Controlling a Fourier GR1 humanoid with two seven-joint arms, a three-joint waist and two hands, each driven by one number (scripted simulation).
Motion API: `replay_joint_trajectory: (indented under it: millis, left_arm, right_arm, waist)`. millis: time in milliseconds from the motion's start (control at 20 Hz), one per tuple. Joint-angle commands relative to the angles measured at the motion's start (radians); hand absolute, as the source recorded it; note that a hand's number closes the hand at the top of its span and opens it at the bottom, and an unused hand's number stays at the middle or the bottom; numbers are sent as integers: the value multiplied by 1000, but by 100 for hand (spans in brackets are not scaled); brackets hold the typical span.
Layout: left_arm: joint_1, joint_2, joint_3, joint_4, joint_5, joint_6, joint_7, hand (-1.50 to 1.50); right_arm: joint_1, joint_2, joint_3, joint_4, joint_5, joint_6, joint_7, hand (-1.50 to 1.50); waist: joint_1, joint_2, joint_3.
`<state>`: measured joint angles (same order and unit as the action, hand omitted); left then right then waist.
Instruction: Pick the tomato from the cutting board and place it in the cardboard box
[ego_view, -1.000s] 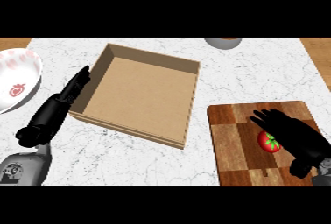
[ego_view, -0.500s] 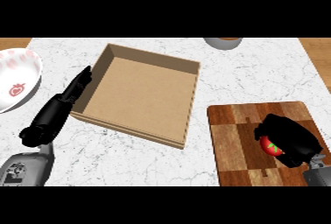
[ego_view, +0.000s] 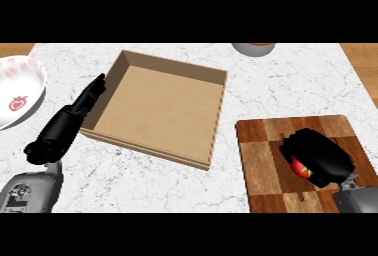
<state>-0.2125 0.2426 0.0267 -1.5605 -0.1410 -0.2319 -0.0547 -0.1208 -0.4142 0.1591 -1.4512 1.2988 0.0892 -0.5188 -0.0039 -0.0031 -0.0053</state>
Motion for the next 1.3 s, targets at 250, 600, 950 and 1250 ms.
replay_joint_trajectory:
  millis: [250,600,950,1250]
  left_arm:
    - [-52,-42,-75,1,-3,-35,1,0]
    - [-90,-46,-74,35,-15,-25,5,0]
    - [-87,-41,-56,60,-7,-27,-2,0]
    - [-115,-42,-50,88,-23,-11,-16,0]
  right_arm:
    - [-130,406,459,-42,11,110,219,150]
    - [-355,413,680,-148,-124,82,557,150]
    - [-476,414,651,-209,-299,-91,939,150]
    - [-678,414,590,-121,-390,-225,1237,150]
  waist:
    - [140,17,6]
    - [129,4,3]
    - [110,5,3]
    - [102,11,1]
